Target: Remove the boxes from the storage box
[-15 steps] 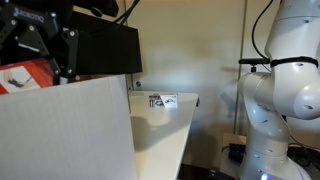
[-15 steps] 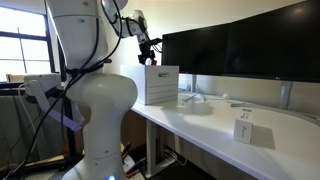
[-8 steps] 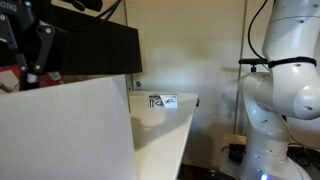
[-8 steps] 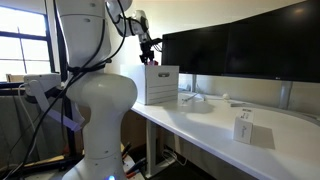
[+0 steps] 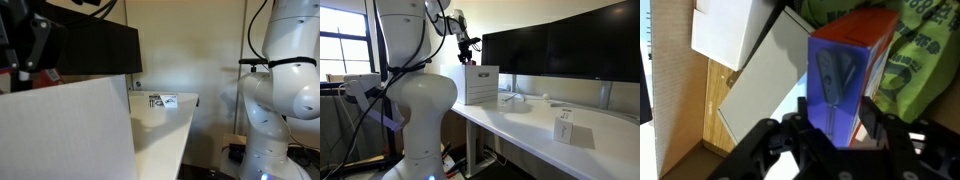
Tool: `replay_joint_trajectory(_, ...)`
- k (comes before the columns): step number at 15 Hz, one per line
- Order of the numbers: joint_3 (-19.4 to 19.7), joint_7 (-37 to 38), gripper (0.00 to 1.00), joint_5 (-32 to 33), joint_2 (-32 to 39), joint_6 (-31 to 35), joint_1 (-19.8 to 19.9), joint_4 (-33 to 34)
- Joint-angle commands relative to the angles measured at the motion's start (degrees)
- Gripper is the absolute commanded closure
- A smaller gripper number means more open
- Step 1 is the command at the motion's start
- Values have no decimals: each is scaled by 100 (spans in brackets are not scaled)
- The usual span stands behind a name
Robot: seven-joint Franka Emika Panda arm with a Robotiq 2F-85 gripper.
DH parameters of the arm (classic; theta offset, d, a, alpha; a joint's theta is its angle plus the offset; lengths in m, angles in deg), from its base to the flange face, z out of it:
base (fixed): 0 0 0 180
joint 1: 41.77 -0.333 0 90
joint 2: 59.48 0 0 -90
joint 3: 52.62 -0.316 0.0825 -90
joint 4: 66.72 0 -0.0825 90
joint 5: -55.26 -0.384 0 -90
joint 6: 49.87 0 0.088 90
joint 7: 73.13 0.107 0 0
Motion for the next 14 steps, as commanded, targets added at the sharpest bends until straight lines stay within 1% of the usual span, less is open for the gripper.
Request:
replay_joint_trajectory(1,-139,62,71,-76,-66,-17,62,-57)
replay_joint_trajectory(2,-168,137,22,-25,-89,-23,67,-70)
replay_joint_trajectory(3,-186,184,20,-9,-139,12,66,-109)
replay_joint_trajectory(6,-240,235,3,7,-246,24,50,-175)
replay_joint_trajectory(7,-255,237,0,7,-253,19,49,-177)
replay_joint_trajectory(11,-248,153,0,-40,-252,-43,55,-156)
replay_joint_trajectory(12,-240,122,6,-58,-267,-71,53,-172)
replay_joint_trajectory(13,-231,70,26,-88,-267,-63,48,-182)
replay_joint_trajectory(14,-219,23,33,-133,-264,-83,42,-181)
